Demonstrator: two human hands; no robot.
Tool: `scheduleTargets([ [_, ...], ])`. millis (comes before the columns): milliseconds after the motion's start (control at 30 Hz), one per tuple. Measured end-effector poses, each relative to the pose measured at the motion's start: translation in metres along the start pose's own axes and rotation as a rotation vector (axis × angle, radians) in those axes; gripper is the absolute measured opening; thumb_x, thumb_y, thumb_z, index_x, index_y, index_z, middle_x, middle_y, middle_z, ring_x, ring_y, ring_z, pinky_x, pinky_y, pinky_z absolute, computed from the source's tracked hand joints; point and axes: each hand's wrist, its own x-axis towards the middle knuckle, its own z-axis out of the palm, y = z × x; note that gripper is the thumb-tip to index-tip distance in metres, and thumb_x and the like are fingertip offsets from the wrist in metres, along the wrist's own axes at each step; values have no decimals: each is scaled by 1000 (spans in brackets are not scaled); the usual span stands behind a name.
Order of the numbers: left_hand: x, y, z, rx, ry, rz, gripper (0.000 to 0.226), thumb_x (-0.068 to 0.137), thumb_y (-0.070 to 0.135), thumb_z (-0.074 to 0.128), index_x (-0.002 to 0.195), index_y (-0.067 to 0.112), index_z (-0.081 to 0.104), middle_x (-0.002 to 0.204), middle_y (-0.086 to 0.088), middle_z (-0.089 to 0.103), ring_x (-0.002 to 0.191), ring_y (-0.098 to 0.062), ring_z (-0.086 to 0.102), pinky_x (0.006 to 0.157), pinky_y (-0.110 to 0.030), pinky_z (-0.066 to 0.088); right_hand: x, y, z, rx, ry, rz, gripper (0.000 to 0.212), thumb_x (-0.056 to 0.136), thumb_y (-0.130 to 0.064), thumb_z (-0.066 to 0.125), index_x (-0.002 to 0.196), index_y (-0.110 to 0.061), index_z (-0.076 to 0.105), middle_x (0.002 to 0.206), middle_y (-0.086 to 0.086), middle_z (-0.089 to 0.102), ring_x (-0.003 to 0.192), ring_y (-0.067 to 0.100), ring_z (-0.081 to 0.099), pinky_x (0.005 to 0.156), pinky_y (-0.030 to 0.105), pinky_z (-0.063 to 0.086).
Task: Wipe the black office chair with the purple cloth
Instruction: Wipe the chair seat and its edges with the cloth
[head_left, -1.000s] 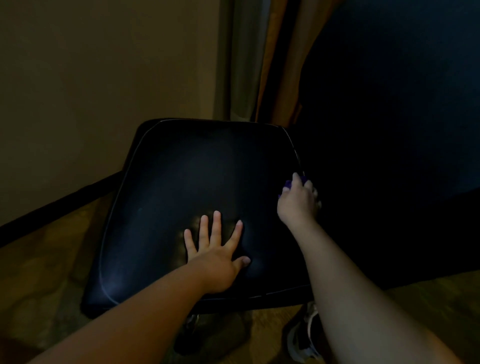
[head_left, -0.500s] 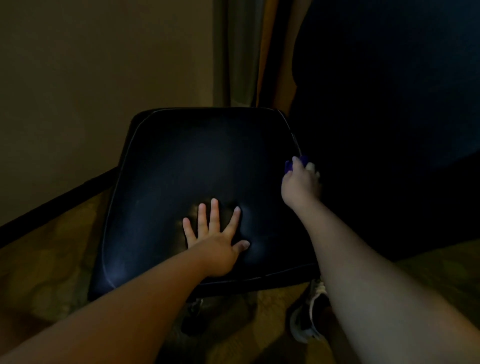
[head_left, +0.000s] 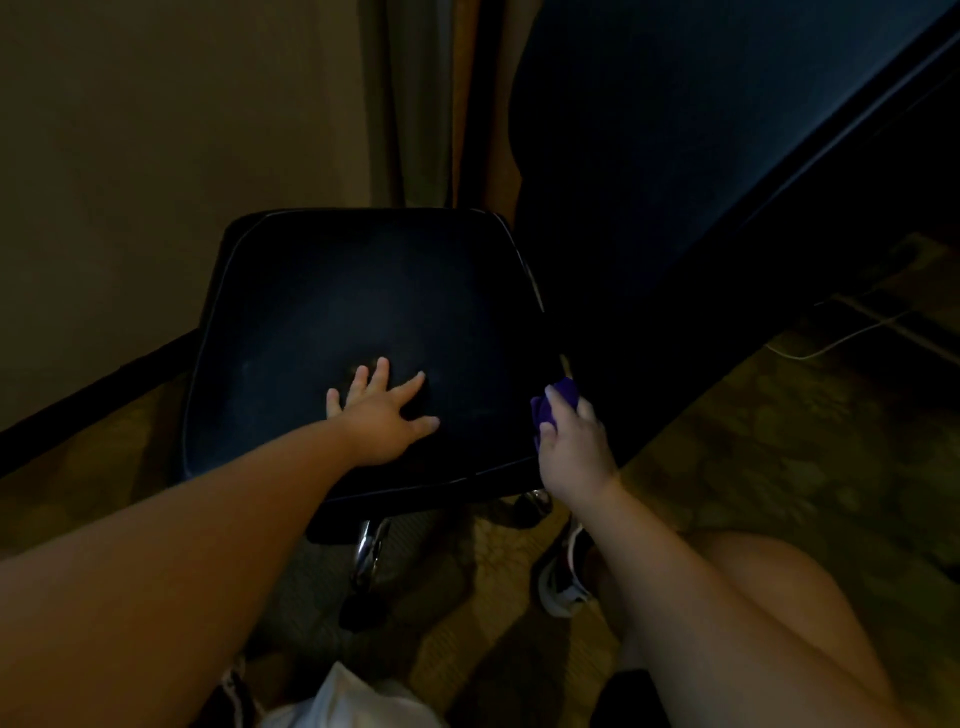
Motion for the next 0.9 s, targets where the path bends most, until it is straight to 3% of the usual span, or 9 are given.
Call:
scheduleTargets([
  [100, -15, -23, -14, -3, -24, 64, 64, 99, 52, 46, 154, 42, 15, 167, -1, -9, 152, -24, -11, 121, -51, -4, -17, -6, 10, 69, 48, 34, 52, 108, -20, 42, 158, -25, 30, 164, 11, 22, 144, 33, 32, 114, 45, 37],
  [233, -28, -28, -11, 112, -77, 53, 62, 103, 37, 45, 155, 38, 12, 166, -5, -12, 152, -28, -12, 121, -49, -2, -39, -21, 29, 21, 138, 32, 53, 105, -19, 46, 156, -26, 34, 164, 12, 25, 148, 32, 28, 115, 48, 37],
  [400, -29, -25, -15, 196, -97, 1, 63, 104, 29, 43, 156, 37, 7, 165, -6, -15, 152, -32, -11, 122, -50, 6, -49, -44, 47, -87, -10, -301, 60, 101, -18, 50, 155, -37, 31, 164, -1, 31, 152, 21, 21, 121, 44, 20],
  [500, -28, -28, -20, 239, -119, -14, 64, 104, 30, 44, 156, 37, 8, 166, -5, -14, 152, -31, -9, 122, -48, 9, -51, -45, 50, -27, -81, -382, 61, 102, -21, 51, 154, -41, 29, 165, -4, 29, 153, 17, 17, 122, 42, 11],
  [567, -28, -30, -20, 245, -122, -24, 64, 104, 30, 44, 156, 37, 8, 166, -5, -14, 152, -31, -8, 123, -47, 8, -50, -35, 49, -5, -46, -347, 60, 102, -22, 49, 155, -41, 27, 165, -3, 28, 154, 18, 17, 121, 41, 12],
  [700, -30, -24, -20, 267, -124, -50, 64, 104, 31, 44, 156, 37, 7, 166, -6, -14, 152, -31, -8, 123, -47, 9, -40, -13, 35, 204, 9, -23, 57, 106, -21, 44, 157, -37, 25, 168, 5, 15, 152, 28, 24, 114, 50, 40],
  [900, -35, -1, -15, 307, -130, -82, 65, 105, 30, 40, 156, 34, 1, 165, -9, -15, 152, -34, -8, 123, -50, 11, -40, -9, 22, 322, 19, 27, 57, 105, -14, 45, 157, -32, 29, 168, 4, 14, 151, 28, 23, 118, 44, 35],
])
